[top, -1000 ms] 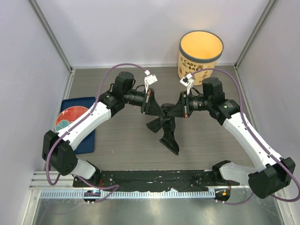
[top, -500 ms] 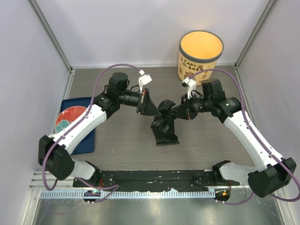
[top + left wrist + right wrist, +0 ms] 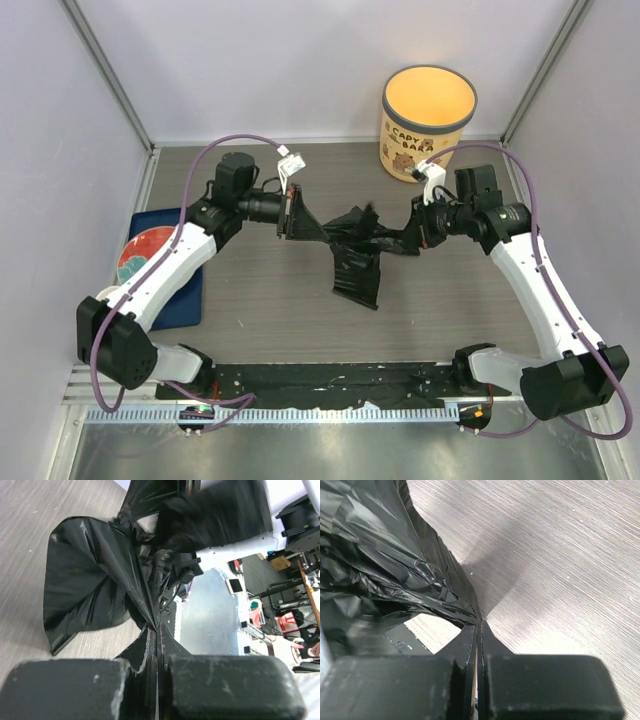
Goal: Put the trash bags into the trash bin
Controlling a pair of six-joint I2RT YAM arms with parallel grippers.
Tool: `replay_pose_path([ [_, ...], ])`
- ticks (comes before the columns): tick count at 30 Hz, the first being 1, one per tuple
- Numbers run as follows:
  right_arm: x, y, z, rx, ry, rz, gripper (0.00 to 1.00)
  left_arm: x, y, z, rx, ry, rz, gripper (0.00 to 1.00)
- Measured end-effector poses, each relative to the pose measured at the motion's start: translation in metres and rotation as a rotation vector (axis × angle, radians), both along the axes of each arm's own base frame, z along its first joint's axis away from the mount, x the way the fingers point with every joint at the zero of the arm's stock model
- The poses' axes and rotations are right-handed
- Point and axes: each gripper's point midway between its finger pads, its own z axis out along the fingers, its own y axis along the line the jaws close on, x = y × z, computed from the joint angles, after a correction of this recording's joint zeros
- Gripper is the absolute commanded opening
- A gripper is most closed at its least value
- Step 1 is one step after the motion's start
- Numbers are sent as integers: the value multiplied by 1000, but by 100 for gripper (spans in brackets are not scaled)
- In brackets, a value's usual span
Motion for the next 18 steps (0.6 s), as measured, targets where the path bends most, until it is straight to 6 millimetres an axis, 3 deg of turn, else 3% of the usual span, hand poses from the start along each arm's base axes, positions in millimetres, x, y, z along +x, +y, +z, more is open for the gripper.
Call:
replay_pose_path([
  [4,5,-12,-1,-20,-10,-34,1,6,13,-6,19,-8,43,0],
  [12,17,-29,15,-20,-61,-87,1,21,39,-35,73,46,144,0],
  [18,24,-48,12,-67,-74,-143,1,20,50,-35,79,49,175,0],
])
